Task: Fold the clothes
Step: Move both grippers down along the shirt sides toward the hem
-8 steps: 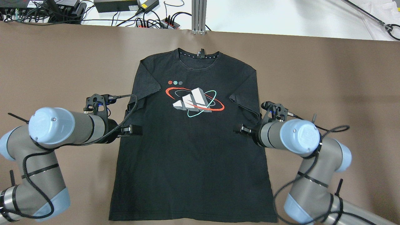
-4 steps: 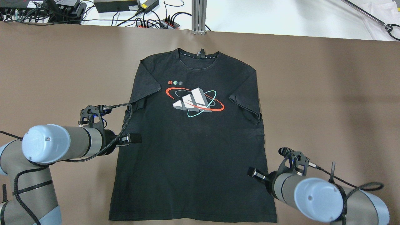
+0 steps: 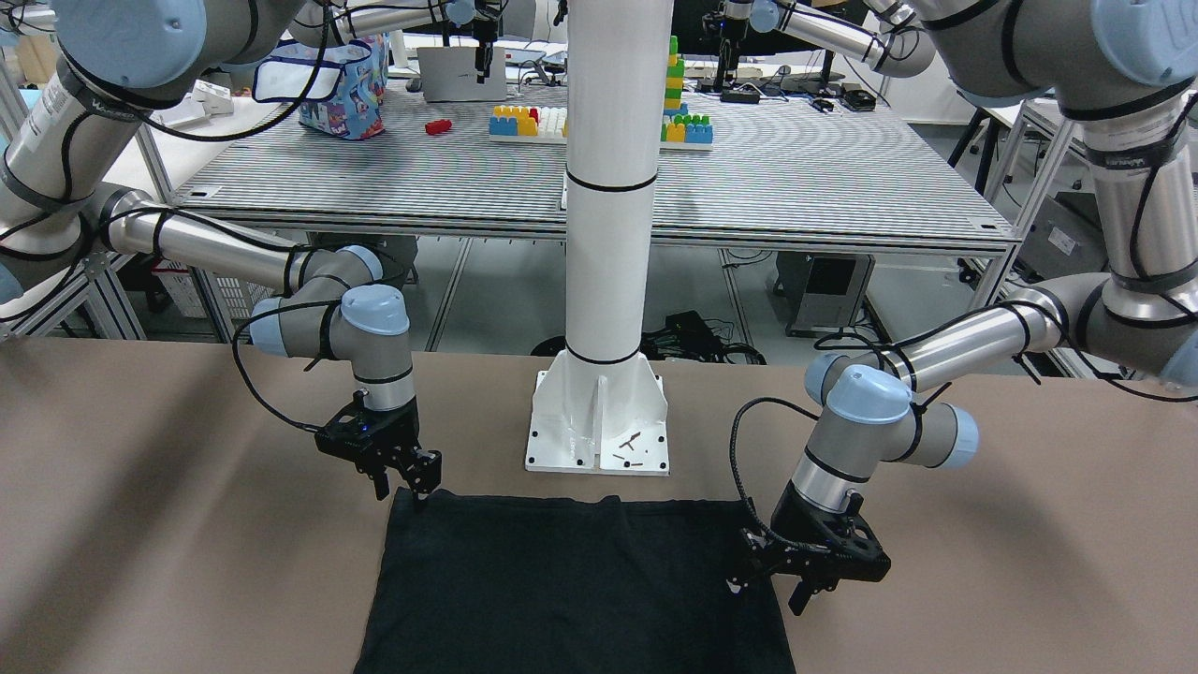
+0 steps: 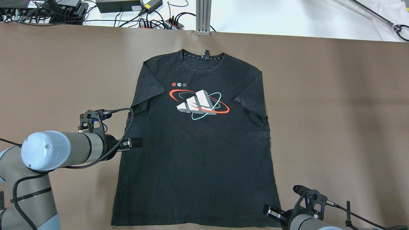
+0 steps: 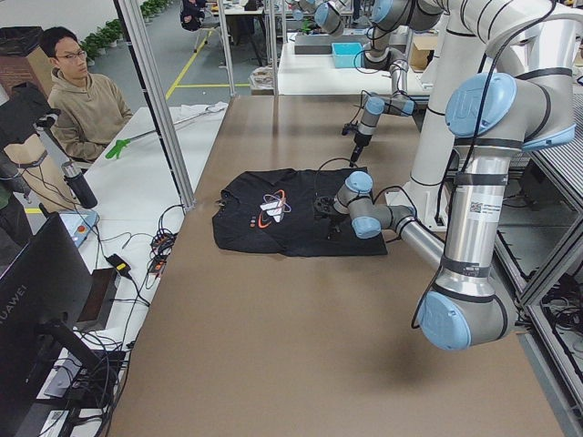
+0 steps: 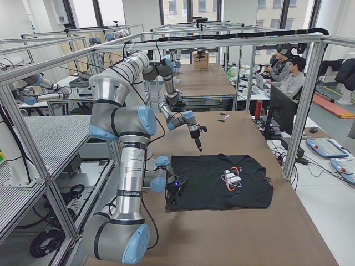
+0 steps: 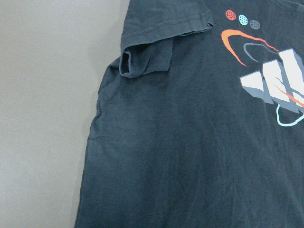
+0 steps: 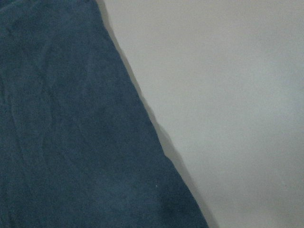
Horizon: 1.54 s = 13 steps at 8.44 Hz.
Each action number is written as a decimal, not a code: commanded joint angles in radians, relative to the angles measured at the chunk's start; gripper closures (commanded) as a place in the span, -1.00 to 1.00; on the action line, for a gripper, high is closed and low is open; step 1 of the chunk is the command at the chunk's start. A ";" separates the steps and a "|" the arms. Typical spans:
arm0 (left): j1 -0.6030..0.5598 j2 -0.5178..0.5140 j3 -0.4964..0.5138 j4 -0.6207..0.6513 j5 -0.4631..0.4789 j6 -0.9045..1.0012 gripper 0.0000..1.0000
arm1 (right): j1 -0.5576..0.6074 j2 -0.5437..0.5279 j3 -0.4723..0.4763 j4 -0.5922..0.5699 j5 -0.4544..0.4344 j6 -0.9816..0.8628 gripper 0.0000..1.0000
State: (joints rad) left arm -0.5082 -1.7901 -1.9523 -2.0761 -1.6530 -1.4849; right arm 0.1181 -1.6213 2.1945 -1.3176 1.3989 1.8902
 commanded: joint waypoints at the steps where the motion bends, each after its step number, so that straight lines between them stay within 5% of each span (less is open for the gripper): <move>1: 0.013 0.001 -0.005 0.001 0.015 -0.003 -0.99 | -0.069 -0.012 -0.012 -0.002 -0.047 0.030 -0.27; 5: 0.014 -0.002 -0.005 0.001 0.016 -0.003 -0.99 | -0.087 -0.029 -0.048 -0.002 -0.067 0.023 -0.12; 6: 0.014 -0.002 -0.005 0.002 0.016 -0.003 -0.99 | -0.087 -0.029 -0.048 -0.002 -0.067 0.023 0.20; 7: 0.014 -0.002 -0.005 0.002 0.016 -0.003 -0.99 | -0.087 -0.031 -0.048 -0.002 -0.067 0.023 0.73; 8: 0.014 0.000 -0.005 0.002 0.016 -0.003 -0.99 | -0.087 -0.029 -0.047 -0.002 -0.067 0.021 1.00; 11: 0.019 0.024 0.004 0.001 0.016 -0.003 -0.99 | -0.086 -0.029 -0.024 0.001 -0.058 0.012 1.00; 13: 0.081 0.148 -0.074 -0.007 0.082 -0.114 -0.98 | -0.084 -0.040 0.017 0.001 -0.043 0.010 1.00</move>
State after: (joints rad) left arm -0.4827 -1.7346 -1.9648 -2.0789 -1.6248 -1.5040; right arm 0.0329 -1.6520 2.1785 -1.3172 1.3428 1.9018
